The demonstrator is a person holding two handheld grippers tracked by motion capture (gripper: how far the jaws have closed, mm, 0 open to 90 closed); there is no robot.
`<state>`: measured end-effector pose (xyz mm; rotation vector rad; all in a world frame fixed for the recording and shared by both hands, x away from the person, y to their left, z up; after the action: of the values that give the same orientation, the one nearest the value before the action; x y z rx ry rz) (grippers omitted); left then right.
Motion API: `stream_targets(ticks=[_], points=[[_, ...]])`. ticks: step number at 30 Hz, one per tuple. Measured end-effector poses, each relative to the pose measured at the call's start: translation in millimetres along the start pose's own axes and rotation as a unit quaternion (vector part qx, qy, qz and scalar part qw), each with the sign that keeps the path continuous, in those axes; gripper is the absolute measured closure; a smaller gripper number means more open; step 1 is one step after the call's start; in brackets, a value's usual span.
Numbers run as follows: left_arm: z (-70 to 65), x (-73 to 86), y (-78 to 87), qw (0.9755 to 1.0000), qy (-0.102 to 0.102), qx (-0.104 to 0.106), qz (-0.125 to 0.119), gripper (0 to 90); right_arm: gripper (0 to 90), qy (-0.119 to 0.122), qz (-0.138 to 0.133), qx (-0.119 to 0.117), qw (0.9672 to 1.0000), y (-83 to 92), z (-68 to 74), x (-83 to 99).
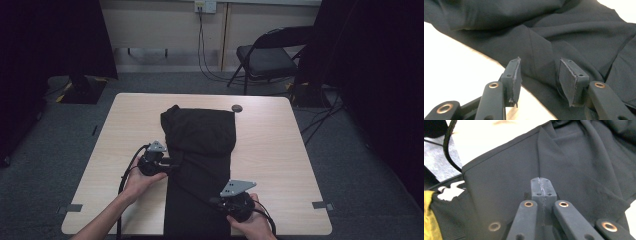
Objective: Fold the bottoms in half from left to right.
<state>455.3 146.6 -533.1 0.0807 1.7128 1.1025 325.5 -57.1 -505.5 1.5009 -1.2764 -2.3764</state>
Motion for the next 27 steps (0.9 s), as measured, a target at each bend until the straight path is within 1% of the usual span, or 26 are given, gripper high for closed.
stream_targets(ticks=[1, 2, 3, 4, 5, 6, 7, 9, 11, 12, 13, 14, 15, 16, 17, 19, 21, 22, 23, 25, 26, 27], points=[[1.4, 2.1, -0.5, 1.0000, -0.003, -0.005, 0.008, 53.0, 81.7, -0.004, -0.004, 0.018, 0.9998, -0.6, -9.3, -0.7], [1.4, 2.1, -0.5, 1.0000, -0.003, -0.005, 0.008, 53.0, 81.7, -0.004, -0.004, 0.018, 0.9998, -0.6, -9.3, -0.7], [1.3, 3.8, -1.6, 0.9999, -0.007, -0.003, 0.014, 53.0, 69.5, -0.042, -0.015, 0.043, 0.9981, -0.2, -38.0, -2.5], [0.8, 4.0, -2.7, 0.9999, -0.007, -0.003, 0.014, 53.1, 65.0, -0.048, -0.019, 0.063, 0.9967, 0.4, -52.0, -3.0], [0.9, 4.3, -4.1, 0.9999, -0.008, -0.001, 0.015, 53.1, 62.7, -0.059, -0.014, 0.072, 0.9955, -0.7, -63.7, -2.2], [1.1, 4.8, -5.4, 0.9998, -0.006, -0.002, 0.017, 53.1, 60.0, -0.067, -0.008, 0.076, 0.9948, -2.6, -71.6, -1.0], [1.0, 5.4, -6.5, 0.9998, -0.006, 0.000, 0.020, 53.1, 57.5, -0.066, -0.003, 0.083, 0.9944, -5.4, -77.0, 0.8], [0.5, 5.8, -7.6, 0.9997, -0.007, -0.001, 0.022, 53.1, 57.9, -0.061, 0.016, 0.095, 0.9935, -13.4, -83.8, 6.6], [0.5, 5.3, -6.7, 0.9997, -0.009, -0.003, 0.020, 53.1, 63.0, -0.057, 0.025, 0.093, 0.9937, -18.2, -84.3, 10.8], [0.5, 5.3, -6.7, 0.9997, -0.009, -0.003, 0.020, 53.1, 63.0, -0.057, 0.025, 0.093, 0.9937, -18.2, -84.3, 10.8], [0.3, 5.0, -5.6, 0.9998, -0.007, -0.002, 0.019, 53.1, 77.0, -0.048, 0.020, 0.103, 0.9934, -17.2, -84.2, 10.7], [0.7, 5.2, -5.0, 0.9998, -0.007, -0.002, 0.019, 53.1, 80.2, -0.047, 0.010, 0.106, 0.9931, -14.7, -83.8, 8.7], [0.8, 5.3, -4.8, 0.9998, -0.006, -0.003, 0.019, 53.0, 84.2, -0.048, 0.005, 0.101, 0.9937, -11.6, -82.2, 6.8], [0.8, 5.3, -4.8, 0.9998, -0.006, -0.003, 0.019, 53.0, 86.0, -0.048, -0.006, 0.099, 0.9939, -8.1, -79.3, 4.2], [1.1, 5.1, -3.8, 0.9998, -0.006, -0.003, 0.019, 53.0, 86.5, -0.046, -0.014, 0.093, 0.9945, -4.4, -74.2, 1.6], [1.9, 4.4, -3.0, 0.9999, -0.006, -0.004, 0.015, 53.0, 87.9, -0.043, -0.024, 0.073, 0.9961, 0.5, -60.8, -2.6], [2.9, 3.4, -1.1, 0.9999, -0.001, -0.004, 0.011, 53.0, 87.9, -0.041, -0.028, 0.051, 0.9975, 3.6, -42.2, -5.6], [2.9, 3.4, -1.1, 0.9999, -0.001, -0.004, 0.011, 52.9, 87.9, -0.041, -0.028, 0.051, 0.9975, 3.6, -42.2, -5.6], [3.5, 2.7, 0.0, 1.0000, -0.001, -0.004, 0.007, 52.9, 87.6, -0.025, -0.029, 0.033, 0.9987, 4.6, -21.4, -8.0], [5.8, 2.5, 2.1, 0.9999, 0.006, -0.008, 0.002, 52.9, 87.5, -0.013, -0.025, 0.023, 0.9993, 4.5, -3.2, -9.3], [6.7, 2.9, 2.6, 0.9999, 0.007, -0.008, 0.002, 52.9, 87.5, -0.003, -0.021, 0.019, 0.9996, 4.1, 4.4, -9.4], [7.6, 3.7, 3.2, 0.9999, 0.004, -0.009, 0.004, 52.9, 87.5, -0.002, -0.021, 0.011, 0.9997, 4.1, 11.5, -9.5]])
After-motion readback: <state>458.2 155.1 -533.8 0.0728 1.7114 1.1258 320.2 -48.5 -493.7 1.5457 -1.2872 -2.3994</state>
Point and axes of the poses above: each handheld gripper's, and its own axes: y roughly backward along the jaws, x roughly out of its underside, z roughly to its left, the point moved 8 cm from there along -y, roughly forward along the jaws, and after that the axes turned 9 degrees about -y, right-handed, at the moved point
